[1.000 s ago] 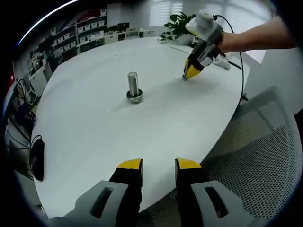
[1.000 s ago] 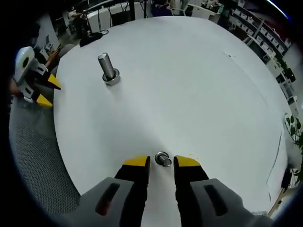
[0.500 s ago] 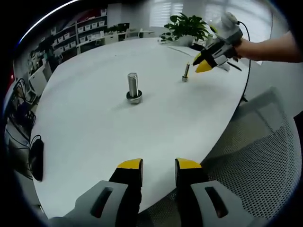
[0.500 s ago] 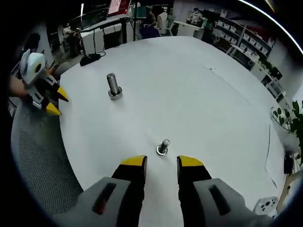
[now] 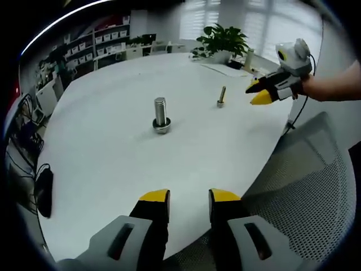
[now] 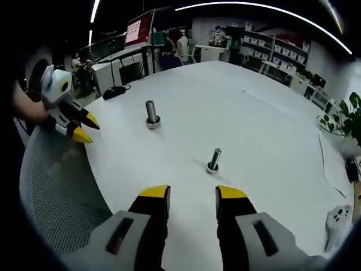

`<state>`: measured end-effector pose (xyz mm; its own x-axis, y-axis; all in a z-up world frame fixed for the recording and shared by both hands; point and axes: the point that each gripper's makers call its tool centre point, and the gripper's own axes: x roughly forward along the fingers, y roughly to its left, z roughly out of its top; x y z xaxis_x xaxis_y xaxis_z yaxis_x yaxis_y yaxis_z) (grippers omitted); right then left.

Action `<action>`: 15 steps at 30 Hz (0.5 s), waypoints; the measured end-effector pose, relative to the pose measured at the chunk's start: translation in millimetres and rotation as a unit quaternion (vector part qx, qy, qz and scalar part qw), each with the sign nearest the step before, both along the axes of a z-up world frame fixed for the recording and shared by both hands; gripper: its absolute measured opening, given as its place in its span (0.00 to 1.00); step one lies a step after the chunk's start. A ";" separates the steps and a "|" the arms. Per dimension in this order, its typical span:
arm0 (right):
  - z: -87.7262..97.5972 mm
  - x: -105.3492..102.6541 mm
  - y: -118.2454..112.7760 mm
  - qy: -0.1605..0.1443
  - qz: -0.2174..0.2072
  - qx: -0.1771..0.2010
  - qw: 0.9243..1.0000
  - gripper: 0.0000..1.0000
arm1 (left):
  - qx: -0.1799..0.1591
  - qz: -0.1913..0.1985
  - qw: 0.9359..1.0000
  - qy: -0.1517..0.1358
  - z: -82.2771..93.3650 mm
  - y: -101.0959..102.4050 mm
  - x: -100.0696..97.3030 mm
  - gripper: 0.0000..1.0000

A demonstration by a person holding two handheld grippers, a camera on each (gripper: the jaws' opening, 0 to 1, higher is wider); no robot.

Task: Place the washer onto the threaded stud by aligning its center hole with the stud, sliding it down to the base, and recovering from edge contact or off-axis alignment until the washer reaches the visible bottom stop.

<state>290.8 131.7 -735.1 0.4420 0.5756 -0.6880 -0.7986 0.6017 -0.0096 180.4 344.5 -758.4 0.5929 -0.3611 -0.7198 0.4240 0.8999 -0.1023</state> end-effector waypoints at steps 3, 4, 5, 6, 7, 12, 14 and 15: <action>3.0 -4.0 1.2 0.007 -0.013 0.020 1.000 0.37 | -0.003 0.002 1.000 -0.008 3.7 0.3 1.7 0.26; 4.2 -5.3 1.9 0.012 -0.020 0.031 0.999 0.38 | -0.006 0.003 1.000 -0.012 4.6 0.3 2.3 0.26; 4.9 -6.6 1.9 0.015 -0.024 0.037 0.999 0.39 | -0.007 0.004 1.000 -0.013 5.2 0.3 2.7 0.26; 5.7 -7.5 2.3 0.014 -0.025 0.042 0.999 0.40 | -0.009 0.004 1.000 -0.014 5.5 0.1 3.0 0.26; 6.3 -9.1 2.5 0.012 -0.025 0.044 0.999 0.42 | -0.010 0.005 1.000 -0.014 5.6 0.0 3.2 0.26; 7.8 -10.6 1.3 -0.004 -0.031 0.042 0.999 0.50 | -0.015 0.007 1.000 -0.021 8.6 -0.2 4.4 0.26; 8.3 -11.0 0.5 -0.004 -0.039 0.049 0.998 0.51 | -0.018 0.008 1.000 -0.022 9.4 -0.3 4.6 0.26; 7.1 -11.1 0.0 -0.002 -0.042 0.053 0.998 0.51 | -0.018 0.009 1.000 -0.022 9.6 0.0 4.7 0.26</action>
